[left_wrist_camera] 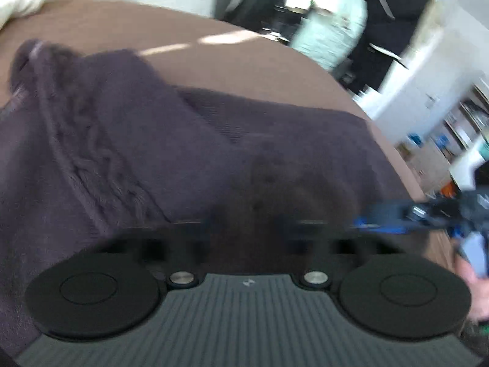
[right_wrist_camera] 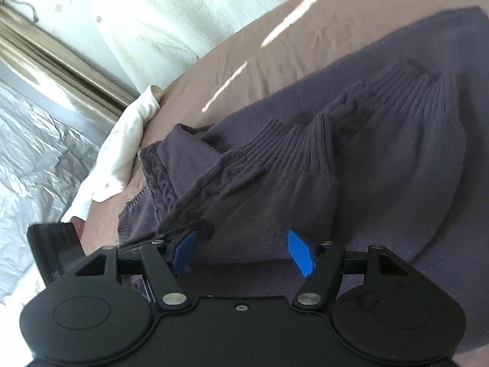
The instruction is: Fold clothes
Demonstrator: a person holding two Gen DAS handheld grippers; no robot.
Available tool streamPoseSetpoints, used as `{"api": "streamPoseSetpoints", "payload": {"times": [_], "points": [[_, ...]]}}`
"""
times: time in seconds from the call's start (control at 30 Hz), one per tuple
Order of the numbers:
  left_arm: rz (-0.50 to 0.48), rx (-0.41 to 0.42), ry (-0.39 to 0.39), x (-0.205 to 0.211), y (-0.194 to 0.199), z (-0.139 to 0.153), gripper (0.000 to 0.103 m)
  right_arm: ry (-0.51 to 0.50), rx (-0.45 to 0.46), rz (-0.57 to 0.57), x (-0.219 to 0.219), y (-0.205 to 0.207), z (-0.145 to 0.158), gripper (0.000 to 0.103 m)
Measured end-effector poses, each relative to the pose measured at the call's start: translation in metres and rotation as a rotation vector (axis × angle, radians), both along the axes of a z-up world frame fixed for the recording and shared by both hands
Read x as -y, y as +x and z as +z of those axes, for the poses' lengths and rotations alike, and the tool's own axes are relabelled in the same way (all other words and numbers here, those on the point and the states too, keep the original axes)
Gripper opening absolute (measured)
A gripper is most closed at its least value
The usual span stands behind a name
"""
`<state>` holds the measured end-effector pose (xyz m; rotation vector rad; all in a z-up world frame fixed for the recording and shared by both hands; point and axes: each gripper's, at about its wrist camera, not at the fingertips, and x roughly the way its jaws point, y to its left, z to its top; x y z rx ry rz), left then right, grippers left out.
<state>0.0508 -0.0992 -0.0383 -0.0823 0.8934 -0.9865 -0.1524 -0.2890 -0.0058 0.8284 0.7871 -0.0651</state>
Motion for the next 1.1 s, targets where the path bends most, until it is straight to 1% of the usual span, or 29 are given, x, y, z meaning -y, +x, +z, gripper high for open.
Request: {"api": "streamPoseSetpoints", "payload": {"times": [0.03, 0.07, 0.1, 0.17, 0.23, 0.27, 0.33, 0.4, 0.47, 0.53, 0.57, 0.63, 0.7, 0.77, 0.8, 0.87, 0.9, 0.93, 0.97, 1.0, 1.07, 1.1], "points": [[-0.028, 0.035, -0.003, 0.001, -0.006, 0.007, 0.011, 0.015, -0.001, -0.002, 0.001, 0.000, -0.001, 0.071], [-0.051, 0.072, -0.030, 0.000, -0.014, 0.016, 0.011, 0.032, -0.001, -0.007, -0.001, 0.002, -0.002, 0.071], [-0.072, 0.081, -0.057, 0.000, -0.021, 0.023, 0.011, 0.051, 0.000, -0.011, -0.002, 0.005, -0.003, 0.071], [-0.106, 0.055, -0.073, 0.002, -0.033, 0.030, 0.016, 0.105, 0.024, -0.019, 0.001, 0.005, -0.005, 0.071], [-0.129, 0.054, -0.004, 0.010, -0.044, 0.020, 0.035, 0.188, 0.090, -0.044, 0.008, -0.001, -0.006, 0.071], [-0.141, 0.054, 0.031, 0.014, -0.050, 0.015, 0.042, 0.233, 0.117, -0.064, 0.012, -0.005, -0.007, 0.071], [-0.165, 0.053, 0.100, 0.023, -0.061, 0.004, 0.042, 0.276, 0.158, -0.085, 0.017, -0.010, -0.006, 0.071], [-0.186, 0.058, 0.163, 0.031, -0.072, -0.005, 0.042, 0.243, 0.152, -0.084, 0.015, -0.012, -0.004, 0.072], [-0.187, 0.099, 0.166, 0.037, -0.077, -0.004, 0.043, 0.202, 0.131, -0.080, 0.011, -0.012, -0.004, 0.073], [-0.194, 0.120, 0.142, 0.036, -0.079, 0.000, 0.043, 0.204, 0.099, -0.099, 0.009, -0.011, -0.011, 0.073], [-0.200, 0.127, 0.130, 0.036, -0.080, 0.002, 0.043, 0.222, 0.091, -0.109, 0.009, -0.011, -0.015, 0.073], [-0.231, 0.118, 0.121, 0.032, -0.082, 0.003, 0.044, 0.256, 0.074, -0.129, 0.009, -0.010, -0.022, 0.073], [-0.272, 0.101, 0.127, 0.030, -0.085, 0.000, 0.044, 0.258, 0.044, -0.144, 0.009, -0.006, -0.027, 0.075], [-0.315, 0.076, 0.139, 0.029, -0.087, -0.004, 0.044, 0.245, 0.006, -0.150, 0.009, 0.000, -0.036, 0.079], [-0.324, 0.054, 0.146, 0.030, -0.087, -0.005, 0.047, 0.235, -0.008, -0.145, 0.007, 0.004, -0.043, 0.079], [-0.323, 0.039, 0.149, 0.029, -0.090, -0.007, 0.047, 0.228, -0.002, -0.157, 0.003, 0.003, -0.050, 0.079], [-0.328, 0.048, 0.154, 0.028, -0.092, -0.005, 0.048, 0.220, 0.007, -0.164, 0.000, 0.002, -0.052, 0.076], [-0.331, 0.054, 0.158, 0.026, -0.093, -0.003, 0.050, 0.179, 0.007, -0.154, -0.003, 0.003, -0.049, 0.069], [-0.329, 0.053, 0.155, 0.024, -0.092, 0.000, 0.050, 0.111, -0.005, -0.137, -0.006, 0.005, -0.044, 0.039], [-0.325, 0.052, 0.148, 0.021, -0.090, 0.002, 0.050, 0.043, -0.015, -0.121, -0.009, 0.007, -0.039, 0.012], [-0.290, 0.061, 0.103, 0.011, -0.081, 0.014, 0.050, -0.104, 0.020, -0.123, -0.014, 0.005, -0.022, 0.012], [-0.263, 0.060, 0.066, 0.001, -0.077, 0.022, 0.050, -0.183, 0.075, -0.113, -0.017, 0.004, -0.005, 0.012]]}}
